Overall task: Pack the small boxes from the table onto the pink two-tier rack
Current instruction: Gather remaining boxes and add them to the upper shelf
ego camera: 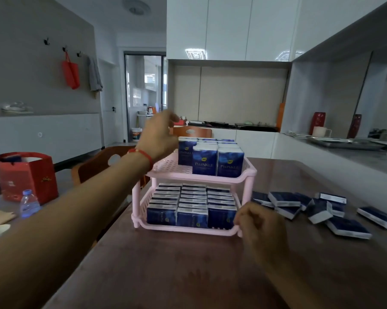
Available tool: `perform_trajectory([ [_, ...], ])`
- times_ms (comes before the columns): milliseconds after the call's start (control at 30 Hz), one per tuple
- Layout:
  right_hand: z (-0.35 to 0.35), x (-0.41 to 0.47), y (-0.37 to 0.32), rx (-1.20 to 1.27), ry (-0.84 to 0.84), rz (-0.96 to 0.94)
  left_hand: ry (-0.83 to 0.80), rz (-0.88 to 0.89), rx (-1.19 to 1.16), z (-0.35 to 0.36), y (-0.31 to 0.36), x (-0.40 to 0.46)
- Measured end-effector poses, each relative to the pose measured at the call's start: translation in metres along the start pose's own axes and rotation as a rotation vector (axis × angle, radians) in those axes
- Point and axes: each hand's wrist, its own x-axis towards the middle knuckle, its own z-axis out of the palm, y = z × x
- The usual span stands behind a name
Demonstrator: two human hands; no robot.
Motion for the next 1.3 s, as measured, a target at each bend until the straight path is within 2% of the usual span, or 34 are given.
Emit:
perform_trajectory([
  [67, -0.01, 0.006, 0.012, -0.077, 0.148, 0.148, 0.29, 0.224, -0.085, 0.001, 0.013, -0.035],
  [100, -0.016, 0.01, 0.02, -0.128, 0.205, 0.239, 0.337, 0.315, -0.132, 0.004, 0.021, -0.055],
  [167, -0.025, 0.018, 0.04, -0.249, 0.218, 0.389, 0.274, 0.453, -0.207, 0.02, 0.041, -0.096],
  [267, -0.029, 0.017, 0.07, -0.464, 0.04, 0.474, 0.009, 0.557, -0.246, 0.062, 0.066, -0.149],
  [400, -0.021, 0.022, 0.078, -0.662, -0.183, 0.39, -0.267, 0.454, -0.211, 0.112, 0.061, -0.184],
  [467, -0.017, 0.029, 0.082, -0.786, -0.321, 0.342, -0.36, 0.367, -0.178, 0.123, 0.052, -0.188],
  [567, -0.013, 0.034, 0.092, -0.823, -0.442, 0.265, -0.465, 0.277, -0.15, 0.129, 0.042, -0.185],
  [767, -0.019, 0.032, 0.084, -0.931, -0.414, 0.114, -0.494, 0.202, -0.226, 0.126, 0.038, -0.181],
  [933, -0.063, 0.035, 0.052, -0.852, -0.624, 0.17, -0.498, 0.188, -0.247, 0.124, 0.039, -0.181],
  [1067, -0.079, 0.026, 0.057, -0.969, -0.686, 0.181, -0.498, 0.132, -0.264, 0.125, 0.04, -0.182],
  [1133, -0.083, 0.024, 0.053, -0.878, -0.571, 0.208, -0.487, 0.069, -0.315, 0.126, 0.04, -0.182],
  [1233, -0.082, 0.023, 0.034, -0.412, -0.361, 0.364, -0.538, -0.024, -0.473, 0.127, 0.043, -0.182],
  [1300, -0.075, 0.015, 0.017, -0.129, -0.393, 0.468, -0.567, -0.046, -0.595, 0.129, 0.047, -0.184],
])
